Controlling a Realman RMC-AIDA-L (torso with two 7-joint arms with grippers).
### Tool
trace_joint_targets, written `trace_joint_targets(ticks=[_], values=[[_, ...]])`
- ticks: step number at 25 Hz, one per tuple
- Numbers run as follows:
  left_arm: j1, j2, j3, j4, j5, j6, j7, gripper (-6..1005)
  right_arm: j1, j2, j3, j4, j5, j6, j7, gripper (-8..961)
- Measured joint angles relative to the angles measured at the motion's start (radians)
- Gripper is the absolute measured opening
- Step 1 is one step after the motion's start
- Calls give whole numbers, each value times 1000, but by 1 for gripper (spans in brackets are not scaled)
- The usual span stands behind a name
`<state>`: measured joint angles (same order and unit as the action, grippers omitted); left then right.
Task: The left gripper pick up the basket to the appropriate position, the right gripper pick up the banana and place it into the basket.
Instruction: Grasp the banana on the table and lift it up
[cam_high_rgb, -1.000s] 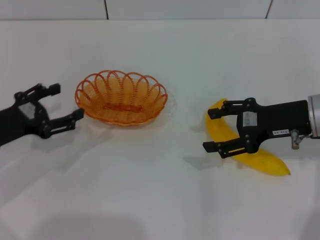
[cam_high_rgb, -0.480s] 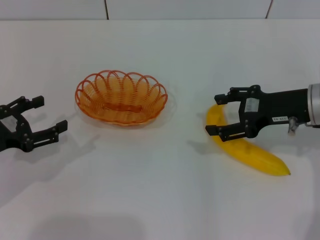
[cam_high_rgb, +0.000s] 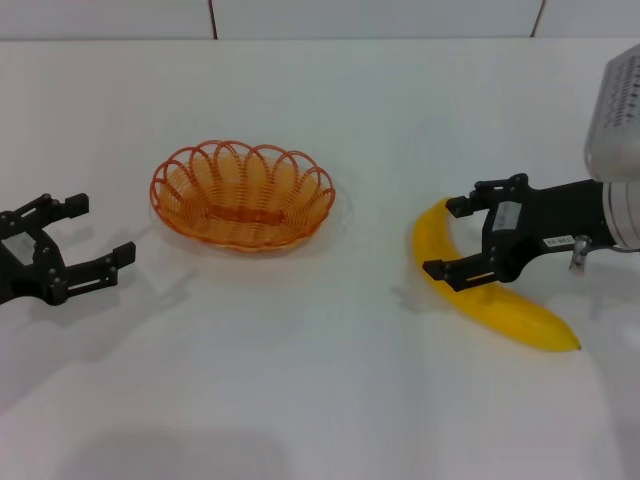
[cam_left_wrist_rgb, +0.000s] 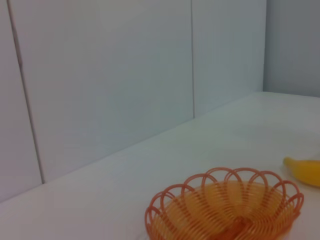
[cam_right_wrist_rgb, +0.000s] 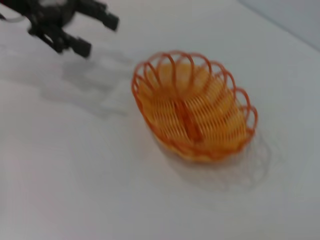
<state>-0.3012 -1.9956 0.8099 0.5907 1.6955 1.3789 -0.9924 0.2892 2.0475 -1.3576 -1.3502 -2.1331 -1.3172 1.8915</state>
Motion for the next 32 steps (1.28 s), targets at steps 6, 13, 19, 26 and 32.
trace_joint_targets(ticks=[6, 13, 19, 26, 32], values=[[-3, 1, 0, 0, 2, 0, 0, 907, 4, 0, -81, -67, -150, -1, 157, 849], [-10, 2, 0, 0, 5, 0, 0, 907, 28, -1, -144, -80, -265, -3, 258, 839], [-11, 2, 1, 0, 7, 0, -16, 907, 41, -2, -177, -78, -293, -6, 290, 830], [-13, 2, 1, 1, 7, 0, -17, 907, 61, -1, -210, -64, -327, -7, 313, 820], [-14, 2, 1, 1, 7, 0, -17, 907, 80, -2, -212, -25, -331, -7, 315, 812]])
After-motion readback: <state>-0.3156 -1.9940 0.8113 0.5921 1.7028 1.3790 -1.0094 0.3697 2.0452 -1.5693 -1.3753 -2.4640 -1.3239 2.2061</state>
